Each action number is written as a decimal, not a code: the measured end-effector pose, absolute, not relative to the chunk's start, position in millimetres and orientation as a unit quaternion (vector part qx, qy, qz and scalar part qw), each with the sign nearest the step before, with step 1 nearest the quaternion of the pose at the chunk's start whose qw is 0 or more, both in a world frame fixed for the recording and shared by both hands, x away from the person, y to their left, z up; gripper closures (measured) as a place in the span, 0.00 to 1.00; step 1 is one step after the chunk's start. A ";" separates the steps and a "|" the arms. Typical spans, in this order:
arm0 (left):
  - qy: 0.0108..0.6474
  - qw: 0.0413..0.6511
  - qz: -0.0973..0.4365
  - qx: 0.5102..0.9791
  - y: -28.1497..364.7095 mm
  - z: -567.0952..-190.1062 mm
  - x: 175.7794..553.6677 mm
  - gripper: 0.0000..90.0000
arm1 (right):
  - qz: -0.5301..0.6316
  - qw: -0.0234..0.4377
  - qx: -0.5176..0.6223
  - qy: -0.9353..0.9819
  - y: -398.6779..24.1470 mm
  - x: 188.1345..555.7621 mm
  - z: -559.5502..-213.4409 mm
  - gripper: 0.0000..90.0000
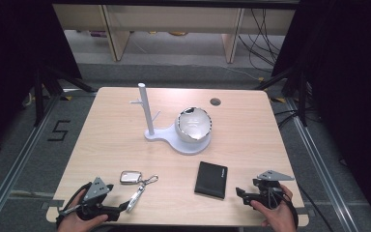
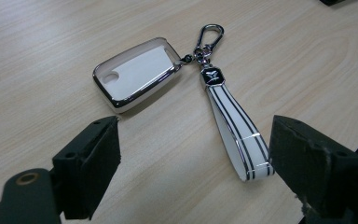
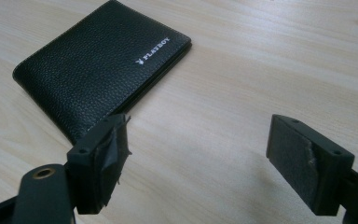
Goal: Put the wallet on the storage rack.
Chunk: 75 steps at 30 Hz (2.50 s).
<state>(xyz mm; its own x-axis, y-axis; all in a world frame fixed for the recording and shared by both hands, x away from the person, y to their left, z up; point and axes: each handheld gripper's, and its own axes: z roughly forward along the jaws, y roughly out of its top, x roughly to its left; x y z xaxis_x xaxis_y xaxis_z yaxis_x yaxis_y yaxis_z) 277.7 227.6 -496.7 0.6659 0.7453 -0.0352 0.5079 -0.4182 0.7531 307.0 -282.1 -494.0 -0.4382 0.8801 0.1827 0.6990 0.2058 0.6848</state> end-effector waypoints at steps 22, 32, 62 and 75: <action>0.329 0.390 0.134 0.850 187.2 -474.2 297.4 0.33 | 0.367 0.132 0.507 0.769 -281.3 306.9 -492.1 0.25; 0.270 0.383 0.116 0.876 135.0 -462.4 334.8 0.58 | 0.367 0.124 0.505 0.771 -277.2 301.4 -488.3 0.27; 0.156 0.339 0.082 0.924 -18.6 -452.9 411.1 1.00 | 0.356 0.113 0.468 0.801 -260.5 289.2 -486.9 0.32; 0.149 0.309 0.067 0.937 -72.7 -468.7 428.2 1.00 | 0.353 0.114 0.457 0.808 -253.1 286.8 -488.3 0.28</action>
<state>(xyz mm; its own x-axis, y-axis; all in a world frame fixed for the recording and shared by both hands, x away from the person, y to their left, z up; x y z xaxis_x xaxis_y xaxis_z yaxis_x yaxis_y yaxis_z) 428.2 -72.7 -468.7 0.9465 0.3209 0.0330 0.2382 -0.7643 0.5993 286.8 -253.1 -488.3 -0.5556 0.8197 0.1393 0.6591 0.3320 0.6748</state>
